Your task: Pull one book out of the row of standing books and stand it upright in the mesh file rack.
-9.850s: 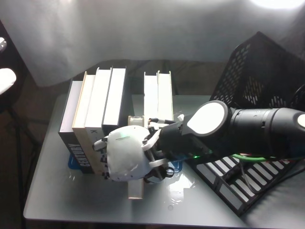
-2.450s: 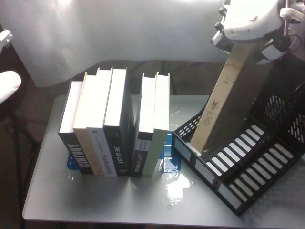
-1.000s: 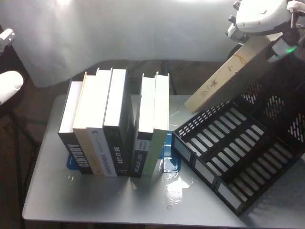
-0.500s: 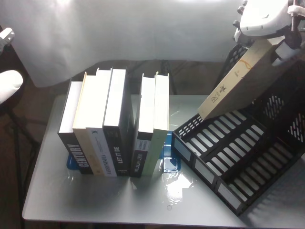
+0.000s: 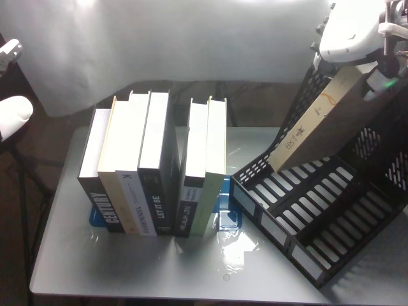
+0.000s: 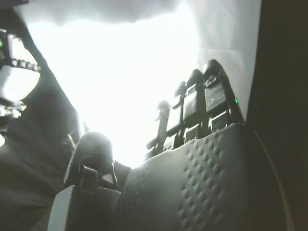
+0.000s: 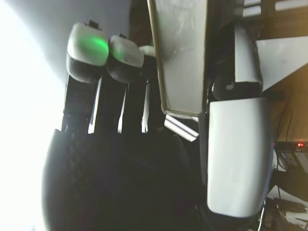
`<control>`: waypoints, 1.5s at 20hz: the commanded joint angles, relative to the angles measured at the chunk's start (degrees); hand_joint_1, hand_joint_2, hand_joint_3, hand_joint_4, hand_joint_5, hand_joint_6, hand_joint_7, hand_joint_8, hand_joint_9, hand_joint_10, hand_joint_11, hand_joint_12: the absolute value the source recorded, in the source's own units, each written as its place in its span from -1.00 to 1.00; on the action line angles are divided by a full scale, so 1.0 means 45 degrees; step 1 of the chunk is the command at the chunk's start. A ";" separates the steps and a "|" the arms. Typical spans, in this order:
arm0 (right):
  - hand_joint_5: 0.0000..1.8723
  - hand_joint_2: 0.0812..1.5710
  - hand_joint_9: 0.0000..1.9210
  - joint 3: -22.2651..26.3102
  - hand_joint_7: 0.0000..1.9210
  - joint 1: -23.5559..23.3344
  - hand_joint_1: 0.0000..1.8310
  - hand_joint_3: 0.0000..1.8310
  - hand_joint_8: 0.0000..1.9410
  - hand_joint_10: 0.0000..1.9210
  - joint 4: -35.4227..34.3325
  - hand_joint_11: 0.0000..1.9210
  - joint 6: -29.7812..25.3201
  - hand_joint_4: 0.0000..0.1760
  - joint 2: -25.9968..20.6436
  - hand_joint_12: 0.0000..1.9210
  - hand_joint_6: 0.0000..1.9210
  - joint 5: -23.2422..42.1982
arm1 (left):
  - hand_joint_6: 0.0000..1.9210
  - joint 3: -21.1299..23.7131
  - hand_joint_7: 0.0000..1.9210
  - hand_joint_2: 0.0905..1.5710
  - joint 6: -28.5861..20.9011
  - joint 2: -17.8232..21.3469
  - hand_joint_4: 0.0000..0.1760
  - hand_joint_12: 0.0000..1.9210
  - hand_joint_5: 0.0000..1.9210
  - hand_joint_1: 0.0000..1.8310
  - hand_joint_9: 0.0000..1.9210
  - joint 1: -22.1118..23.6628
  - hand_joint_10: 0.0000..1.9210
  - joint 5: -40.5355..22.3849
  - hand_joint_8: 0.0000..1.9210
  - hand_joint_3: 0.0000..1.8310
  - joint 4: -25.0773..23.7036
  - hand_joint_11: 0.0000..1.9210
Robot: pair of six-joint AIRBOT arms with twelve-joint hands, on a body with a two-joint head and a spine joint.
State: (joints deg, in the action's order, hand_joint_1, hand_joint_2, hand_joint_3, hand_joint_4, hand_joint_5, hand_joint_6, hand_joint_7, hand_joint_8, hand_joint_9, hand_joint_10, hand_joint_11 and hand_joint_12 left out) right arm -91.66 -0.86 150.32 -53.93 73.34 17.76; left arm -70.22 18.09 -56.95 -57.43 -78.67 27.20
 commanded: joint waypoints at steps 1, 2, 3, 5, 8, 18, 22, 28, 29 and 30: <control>-0.07 0.46 0.21 -0.0128 0.04 -0.0053 0.24 -0.99 1.00 1.00 0.0325 0.30 0.0088 -1.00 -0.0222 1.00 0.24 -0.1108 | -1.00 -0.0107 -1.00 0.80 -0.0054 0.0095 0.28 -1.00 -1.00 -1.00 -1.00 -0.0009 -1.00 -0.1599 -1.00 -1.00 0.0183 -1.00; -0.07 0.46 0.21 -0.0154 0.04 -0.0017 0.24 -0.99 1.00 1.00 0.0349 0.30 0.0042 -1.00 -0.0222 1.00 0.24 -0.1094 | -1.00 -0.0108 -1.00 0.79 -0.0054 0.0095 0.27 -1.00 -1.00 -1.00 -1.00 -0.0009 -1.00 -0.1599 -1.00 -1.00 0.0183 -1.00; -0.07 0.46 0.21 -0.0178 0.04 0.0020 0.24 -0.99 1.00 1.00 0.0364 0.30 0.0024 -1.00 -0.0217 1.00 0.24 -0.1074 | -1.00 -0.0113 -1.00 0.79 -0.0054 0.0088 0.27 -1.00 -1.00 -1.00 -1.00 -0.0009 -1.00 -0.1601 -1.00 -1.00 0.0183 -1.00; -0.07 0.46 0.21 -0.0206 0.04 0.0100 0.24 -0.99 1.00 1.00 0.0444 0.30 -0.0019 -1.00 -0.0217 1.00 0.24 -0.1048 | -1.00 -0.0126 -1.00 0.79 -0.0054 0.0077 0.37 -1.00 -1.00 -1.00 -1.00 -0.0009 -1.00 -0.1596 -1.00 -1.00 0.0183 -1.00; -0.07 0.46 0.21 -0.0322 0.04 0.0163 0.24 -0.99 1.00 1.00 0.0500 0.30 -0.0061 -1.00 -0.0155 1.00 0.24 -0.0990 | -1.00 -0.0144 -1.00 0.80 -0.0054 0.0051 0.27 -1.00 -1.00 -1.00 -1.00 -0.0009 -1.00 -0.1596 -1.00 -1.00 0.0185 -1.00; -0.07 0.46 0.21 -0.0515 0.04 0.0382 0.24 -0.99 1.00 1.00 0.0717 0.30 -0.0082 -1.00 0.0196 1.00 0.24 -0.0720 | -1.00 -0.0189 -1.00 0.79 -0.0054 0.0008 0.34 -1.00 -1.00 -1.00 -1.00 -0.0009 -1.00 -0.1618 -1.00 -1.00 0.0185 -1.00; -0.07 0.46 0.21 -0.0587 0.04 0.0448 0.24 -0.99 1.00 1.00 0.1180 0.30 -0.0284 -1.00 0.0328 1.00 0.24 -0.0723 | -1.00 -0.0196 -1.00 0.80 -0.0054 0.0000 0.26 -1.00 -1.00 -1.00 -1.00 -0.0009 -1.00 -0.1643 -1.00 -1.00 0.0188 -1.00; -0.07 0.46 0.21 -0.0658 0.04 0.0559 0.24 -1.00 1.00 1.00 0.1306 0.30 -0.0427 -1.00 0.0390 1.00 0.24 -0.0723 | -1.00 -0.0200 -1.00 0.80 -0.0054 0.0003 0.35 -1.00 -1.00 -1.00 -1.00 -0.0010 -1.00 -0.1689 -1.00 -1.00 0.0189 -1.00; -0.07 0.46 0.21 -0.0654 0.04 0.0580 0.24 -1.00 1.00 1.00 0.1311 0.30 -0.0432 -1.00 0.0389 1.00 0.24 -0.0724 | -1.00 -0.0200 -1.00 0.80 -0.0054 0.0003 0.26 -1.00 -1.00 -1.00 -1.00 -0.0010 -1.00 -0.1691 -1.00 -1.00 0.0189 -1.00; -0.07 0.46 0.21 -0.0639 0.04 0.0584 0.24 -1.00 1.00 1.00 0.1347 0.30 -0.0433 -1.00 0.0392 1.00 0.24 -0.0724 | -1.00 -0.0200 -1.00 0.80 -0.0054 0.0003 0.26 -1.00 -1.00 -1.00 -1.00 -0.0010 -1.00 -0.1693 -1.00 -1.00 0.0189 -1.00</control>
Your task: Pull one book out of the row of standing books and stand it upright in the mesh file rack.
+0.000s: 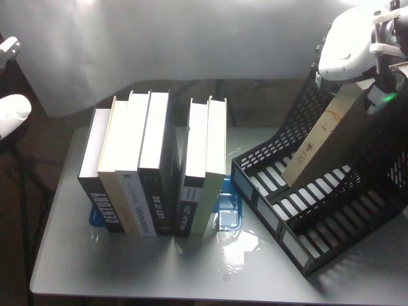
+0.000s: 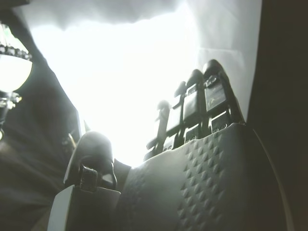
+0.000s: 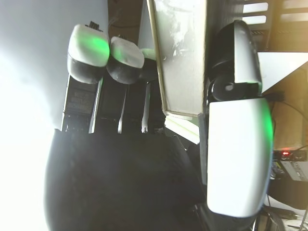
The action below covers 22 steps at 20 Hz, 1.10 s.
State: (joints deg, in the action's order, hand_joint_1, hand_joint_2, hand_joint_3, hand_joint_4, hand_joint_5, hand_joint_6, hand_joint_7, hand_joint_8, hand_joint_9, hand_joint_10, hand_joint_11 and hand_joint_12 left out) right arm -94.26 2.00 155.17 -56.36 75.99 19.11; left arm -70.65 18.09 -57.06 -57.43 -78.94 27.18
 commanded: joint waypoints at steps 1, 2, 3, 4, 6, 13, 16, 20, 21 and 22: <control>-0.07 0.46 0.21 -0.0051 0.04 -0.0052 0.24 -1.00 1.00 1.00 0.0326 0.30 0.0106 -1.00 -0.0188 1.00 0.24 -0.1025 | -1.00 -0.0103 -1.00 0.80 -0.0054 0.0026 0.24 -1.00 -1.00 -1.00 -1.00 -0.0010 -1.00 -0.1636 -1.00 -1.00 0.0194 -1.00; -0.07 0.46 0.21 -0.0048 0.04 -0.0052 0.24 -1.00 1.00 1.00 0.0372 0.30 0.0106 -1.00 -0.0162 1.00 0.24 -0.1025 | -1.00 -0.0104 -1.00 0.80 -0.0054 0.0026 0.24 -1.00 -1.00 -1.00 -1.00 -0.0010 -1.00 -0.1637 -1.00 -1.00 0.0194 -1.00; -0.07 0.46 0.21 -0.0048 0.04 -0.0052 0.24 -1.00 1.00 1.00 0.0432 0.30 0.0106 -1.00 -0.0120 1.00 0.24 -0.1025 | -1.00 -0.0104 -1.00 0.82 -0.0054 0.0025 0.23 -1.00 -1.00 -1.00 -1.00 -0.0010 -1.00 -0.1646 -1.00 -0.99 0.0194 -1.00; -0.07 0.46 0.21 -0.0051 0.04 -0.0047 0.24 -1.00 1.00 1.00 0.0497 0.30 0.0106 -1.00 -0.0090 1.00 0.24 -0.1025 | -1.00 -0.0104 -1.00 0.82 -0.0054 0.0025 0.15 -1.00 -1.00 -1.00 -1.00 -0.0010 -1.00 -0.1646 -1.00 -0.99 0.0193 -1.00; -0.07 0.46 0.21 0.0010 0.04 -0.0046 0.24 -1.00 1.00 1.00 0.0504 0.30 0.0076 -1.00 -0.0098 1.00 0.24 -0.1022 | -1.00 -0.0102 -1.00 0.82 -0.0054 0.0025 0.00 -1.00 -1.00 -1.00 -1.00 -0.0010 -1.00 -0.1660 -1.00 -0.99 0.0191 -1.00; -0.07 0.46 0.21 0.0497 0.04 -0.0135 0.24 -1.00 1.00 1.00 0.0571 0.30 0.0068 -1.00 -0.0401 1.00 0.24 -0.1026 | -1.00 -0.0140 -1.00 0.88 -0.0054 0.0118 -0.40 -1.00 -1.00 -1.00 -1.00 0.0037 -1.00 -0.1674 -1.00 -0.98 0.0009 -1.00; -0.07 0.46 0.21 0.0487 0.04 -0.0171 0.24 -1.00 1.00 1.00 0.0650 0.30 0.0068 -1.00 -0.0460 1.00 0.24 -0.1022 | -1.00 -0.0154 -1.00 0.89 -0.0054 0.0146 -0.55 -1.00 -1.00 -1.00 -1.00 0.0097 -1.00 -0.1704 -1.00 -0.98 -0.0085 -1.00; -0.07 0.46 0.21 0.0358 0.04 -0.0171 0.24 -1.00 1.00 1.00 0.0723 0.30 0.0068 -1.00 -0.0413 1.00 0.24 -0.0914 | -1.00 -0.0184 -1.00 0.89 -0.0054 0.0143 -0.59 -1.00 -1.00 -1.00 -1.00 0.0106 -1.00 -0.1743 -1.00 -0.99 -0.0118 -1.00; -0.07 0.46 0.21 0.0297 0.04 -0.0171 0.24 -1.00 1.00 1.00 0.0741 0.30 0.0068 -1.00 -0.0371 1.00 0.24 -0.0913 | -1.00 -0.0209 -1.00 0.89 -0.0054 0.0142 -0.65 -1.00 -1.00 -1.00 -1.00 0.0126 -1.00 -0.1735 -1.00 -0.99 -0.0133 -1.00; -0.07 0.46 0.21 0.0198 0.04 -0.0171 0.24 -1.00 1.00 1.00 0.0746 0.30 0.0068 -1.00 -0.0321 1.00 0.24 -0.0868 | -1.00 -0.0225 -1.00 0.90 -0.0054 0.0139 -0.71 -1.00 -1.00 -1.00 -1.00 0.0153 -1.00 -0.1728 -1.00 -0.99 -0.0164 -1.00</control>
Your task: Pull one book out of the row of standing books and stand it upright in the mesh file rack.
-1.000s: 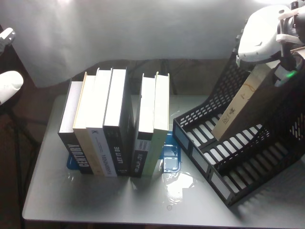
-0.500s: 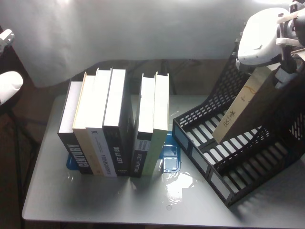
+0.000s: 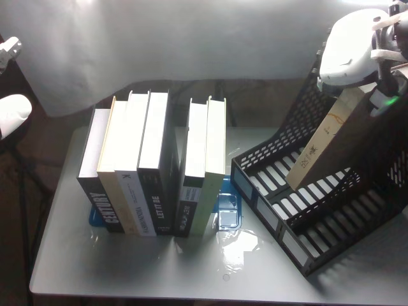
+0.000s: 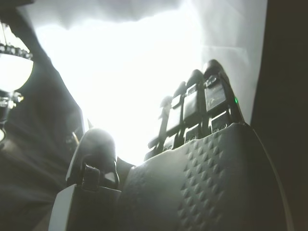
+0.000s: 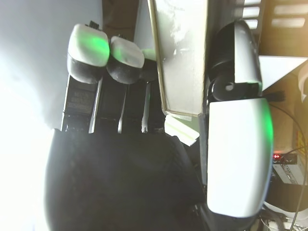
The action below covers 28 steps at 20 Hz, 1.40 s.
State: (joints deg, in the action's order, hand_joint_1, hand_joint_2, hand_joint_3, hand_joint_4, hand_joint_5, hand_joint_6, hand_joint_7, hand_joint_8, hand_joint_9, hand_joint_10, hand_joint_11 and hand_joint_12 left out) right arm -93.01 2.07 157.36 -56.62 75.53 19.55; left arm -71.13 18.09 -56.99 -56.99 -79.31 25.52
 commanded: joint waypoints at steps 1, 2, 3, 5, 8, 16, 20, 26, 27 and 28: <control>-0.07 0.46 0.21 -0.0112 0.04 -0.0185 0.24 -1.00 1.00 1.00 0.0270 0.30 0.0126 -1.00 -0.0195 1.00 0.24 -0.0913 | -1.00 -0.0128 -1.00 0.91 -0.0054 0.0126 -0.77 -1.00 -1.00 -1.00 -1.00 0.0073 -1.00 -0.1643 -1.00 -0.99 0.0177 -1.00; -0.07 0.46 0.21 -0.0139 0.04 -0.0185 0.24 -1.00 1.00 1.00 0.0304 0.30 0.0126 -1.00 -0.0174 1.00 0.24 -0.0878 | -1.00 -0.0142 -1.00 0.90 -0.0054 0.0132 -0.70 -1.00 -1.00 -1.00 -1.00 0.0093 -1.00 -0.1631 -1.00 -0.99 0.0145 -1.00; -0.07 0.46 0.21 -0.0175 0.04 -0.0185 0.24 -1.00 1.00 1.00 0.0348 0.30 0.0126 -1.00 -0.0146 1.00 0.24 -0.0859 | -1.00 -0.0153 -1.00 0.90 -0.0054 0.0135 -0.70 -1.00 -1.00 -1.00 -1.00 0.0109 -1.00 -0.1618 -1.00 -0.99 0.0137 -1.00; -0.07 0.46 0.21 -0.0352 0.04 -0.0189 0.24 -1.00 1.00 1.00 0.0373 0.30 0.0126 -1.00 0.0010 1.00 0.24 -0.0839 | -1.00 -0.0167 -1.00 0.90 -0.0054 0.0120 -0.73 -1.00 -1.00 -1.00 -1.00 0.0121 -1.00 -0.1625 -1.00 -0.99 0.0135 -1.00; -0.07 0.46 0.21 -0.0438 0.04 -0.0305 0.24 -1.00 1.00 1.00 0.0467 0.30 0.0126 -1.00 0.0185 1.00 0.24 -0.0836 | -1.00 -0.0188 -1.00 0.92 -0.0054 0.0080 -0.76 -1.00 -1.00 -1.00 -1.00 0.0130 -1.00 -0.1624 -1.00 -0.99 0.0133 -1.00; -0.07 0.46 0.21 0.0040 0.04 -0.0514 0.24 -1.00 1.00 1.00 0.0477 0.30 0.0161 -1.00 0.0181 1.00 0.24 -0.0799 | -1.00 -0.0192 -1.00 0.90 -0.0054 0.0057 -0.79 -1.00 -1.00 -1.00 -1.00 0.0132 -1.00 -0.1669 -1.00 -1.00 0.0160 -1.00; -0.07 0.46 0.21 -0.0101 0.04 -0.0534 0.24 -1.00 1.00 1.00 0.0481 0.30 0.0186 -1.00 0.0226 1.00 0.24 -0.0803 | -1.00 -0.0196 -1.00 0.91 -0.0054 0.0039 -0.82 -1.00 -1.00 -1.00 -1.00 0.0134 -1.00 -0.1678 -1.00 -1.00 0.0168 -1.00; -0.07 0.46 0.21 -0.0483 0.04 -0.0529 0.24 -1.00 1.00 1.00 0.0541 0.30 0.0181 -1.00 0.0438 1.00 0.24 -0.0818 | -1.00 -0.0191 -1.00 0.91 -0.0054 0.0039 -0.75 -1.00 -1.00 -1.00 -1.00 0.0134 -1.00 -0.1720 -1.00 -1.00 0.0180 -1.00; -0.07 0.46 0.21 -0.0531 0.04 -0.0529 0.24 -1.00 1.00 1.00 0.0531 0.30 0.0147 -1.00 0.0456 1.00 0.24 -0.0814 | -1.00 -0.0190 -1.00 0.91 -0.0054 0.0039 -0.77 -1.00 -1.00 -1.00 -1.00 0.0134 -1.00 -0.1727 -1.00 -1.00 0.0182 -1.00; -0.07 0.46 0.21 -0.0573 0.04 -0.0529 0.24 -1.00 1.00 1.00 0.0527 0.30 0.0125 -1.00 0.0460 1.00 0.24 -0.0753 | -1.00 -0.0191 -1.00 0.91 -0.0054 0.0039 -0.80 -1.00 -1.00 -1.00 -1.00 0.0134 -1.00 -0.1736 -1.00 -1.00 0.0182 -1.00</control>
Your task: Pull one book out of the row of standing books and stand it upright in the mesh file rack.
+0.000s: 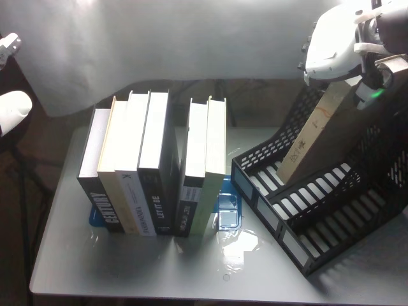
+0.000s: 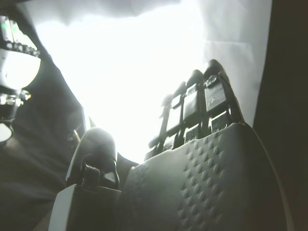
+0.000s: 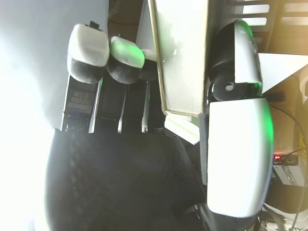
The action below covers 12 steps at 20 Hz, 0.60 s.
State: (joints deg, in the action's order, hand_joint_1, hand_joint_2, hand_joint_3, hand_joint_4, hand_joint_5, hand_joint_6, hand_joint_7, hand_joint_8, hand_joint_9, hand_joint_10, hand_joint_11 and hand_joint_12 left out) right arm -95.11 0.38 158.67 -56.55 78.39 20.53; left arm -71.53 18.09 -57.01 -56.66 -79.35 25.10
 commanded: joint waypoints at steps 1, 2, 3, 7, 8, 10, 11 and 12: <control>-0.07 0.46 0.21 -0.0112 0.04 -0.0155 0.24 -1.00 1.00 1.00 0.0237 0.30 0.0109 -1.00 -0.0176 1.00 0.24 -0.0974 | -1.00 -0.0103 -1.00 0.91 -0.0054 0.0044 -0.77 -1.00 -1.00 -1.00 -1.00 0.0062 -1.00 -0.1728 -1.00 -1.00 0.0275 -1.00; -0.07 0.46 0.21 -0.0061 0.04 -0.0155 0.24 -1.00 1.00 1.00 0.0247 0.30 0.0098 -1.00 -0.0176 1.00 0.24 -0.0983 | -1.00 -0.0103 -1.00 0.91 -0.0054 0.0043 -0.75 -1.00 -1.00 -1.00 -1.00 0.0062 -1.00 -0.1730 -1.00 -1.00 0.0282 -1.00; -0.82 0.17 -0.76 -0.0096 -0.79 -0.0155 0.18 -0.97 -0.27 -0.17 0.0247 -0.74 0.0098 -0.97 -0.0176 0.73 -0.57 -0.0983 | -1.00 -0.0097 -1.00 0.91 -0.0054 0.0047 -0.75 -1.00 -1.00 -1.00 -1.00 0.0061 -1.00 -0.1731 -1.00 -1.00 0.0290 -1.00; -0.97 0.12 -0.96 -0.0297 -0.95 -0.0177 0.08 -1.00 -0.80 -0.68 0.0237 -0.99 -0.0116 -0.59 -0.0123 0.26 -0.83 -0.0945 | -1.00 -0.0100 -1.00 0.90 -0.0054 0.0049 -0.81 -1.00 -1.00 -1.00 -1.00 0.0062 -1.00 -0.1760 -1.00 -1.00 0.0291 -1.00; -1.00 0.06 -0.99 -0.0284 -0.99 -0.0175 0.08 -1.00 -0.96 -0.94 0.0239 -1.00 -0.0116 -0.33 -0.0119 -0.12 -0.97 -0.0946 | -1.00 -0.0098 -1.00 0.91 -0.0054 0.0048 -0.81 -1.00 -1.00 -1.00 -1.00 0.0062 -1.00 -0.1760 -1.00 -1.00 0.0291 -1.00; -1.00 0.09 -1.00 -0.0317 -1.00 -0.0174 0.08 -1.00 -1.00 -1.00 0.0265 -1.00 -0.0118 -0.31 -0.0108 -0.92 -1.00 -0.0954 | -1.00 -0.0098 -1.00 0.91 -0.0054 0.0043 -0.83 -1.00 -1.00 -1.00 -1.00 0.0061 -1.00 -0.1760 -1.00 -1.00 0.0294 -1.00; -1.00 0.09 -1.00 -0.0299 -1.00 -0.0174 0.08 -1.00 -1.00 -1.00 0.0265 -1.00 -0.0121 -0.30 -0.0108 -0.99 -1.00 -0.0952 | -1.00 -0.0097 -1.00 0.91 -0.0054 0.0048 -0.88 -1.00 -1.00 -1.00 -1.00 0.0060 -1.00 -0.1767 -1.00 -1.00 0.0295 -1.00; -1.00 0.10 -1.00 -0.0293 -1.00 -0.0174 0.08 -1.00 -1.00 -1.00 0.0265 -1.00 -0.0128 -0.25 -0.0108 -1.00 -1.00 -0.0954 | -1.00 -0.0100 -1.00 0.91 -0.0054 0.0048 -0.82 -1.00 -1.00 -1.00 -1.00 0.0060 -1.00 -0.1767 -1.00 -1.00 0.0299 -1.00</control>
State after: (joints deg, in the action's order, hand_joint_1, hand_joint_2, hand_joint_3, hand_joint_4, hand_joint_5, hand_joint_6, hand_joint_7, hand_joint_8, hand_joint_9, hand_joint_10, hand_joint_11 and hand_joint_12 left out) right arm -96.16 0.38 159.09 -57.19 78.72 20.58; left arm -71.53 18.09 -57.01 -56.66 -79.75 25.45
